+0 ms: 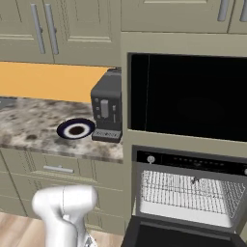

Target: Take the fish from the oven and place it on the plate on the counter.

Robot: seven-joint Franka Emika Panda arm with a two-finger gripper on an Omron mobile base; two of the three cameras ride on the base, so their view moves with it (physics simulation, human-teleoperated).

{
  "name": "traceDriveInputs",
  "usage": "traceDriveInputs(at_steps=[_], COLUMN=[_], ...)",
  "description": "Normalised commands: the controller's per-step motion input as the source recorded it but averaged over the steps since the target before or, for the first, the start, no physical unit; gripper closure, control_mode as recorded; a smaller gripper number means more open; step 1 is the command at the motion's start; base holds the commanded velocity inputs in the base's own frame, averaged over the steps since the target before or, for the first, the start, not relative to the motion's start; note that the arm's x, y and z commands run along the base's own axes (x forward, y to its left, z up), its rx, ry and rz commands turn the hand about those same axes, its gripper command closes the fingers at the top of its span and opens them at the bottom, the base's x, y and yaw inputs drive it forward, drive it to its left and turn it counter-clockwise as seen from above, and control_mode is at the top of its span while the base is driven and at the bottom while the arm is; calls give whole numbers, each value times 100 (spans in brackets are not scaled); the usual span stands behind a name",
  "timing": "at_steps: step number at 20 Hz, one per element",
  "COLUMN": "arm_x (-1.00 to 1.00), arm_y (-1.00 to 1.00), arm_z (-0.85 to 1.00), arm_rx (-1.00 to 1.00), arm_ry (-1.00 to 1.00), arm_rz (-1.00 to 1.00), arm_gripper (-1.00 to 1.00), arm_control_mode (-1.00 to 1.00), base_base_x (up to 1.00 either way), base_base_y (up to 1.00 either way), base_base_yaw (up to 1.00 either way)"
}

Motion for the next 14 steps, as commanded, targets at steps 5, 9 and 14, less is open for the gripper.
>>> traceDriveInputs(at_steps=[5,9,14], arm_x=[-64,-57,-61], arm_y=[-16,-36,-13], arm_z=[-50,18,65], arm_rx=[0,3,7], arm_ry=[9,0,0], arm_rz=[0,0,0], arm_gripper=[100,100,100], arm_control_mode=[-100,-100,-100], base_base_x=[0,0,0], base_base_y=[0,0,0], base_base_yaw=[0,0,0])
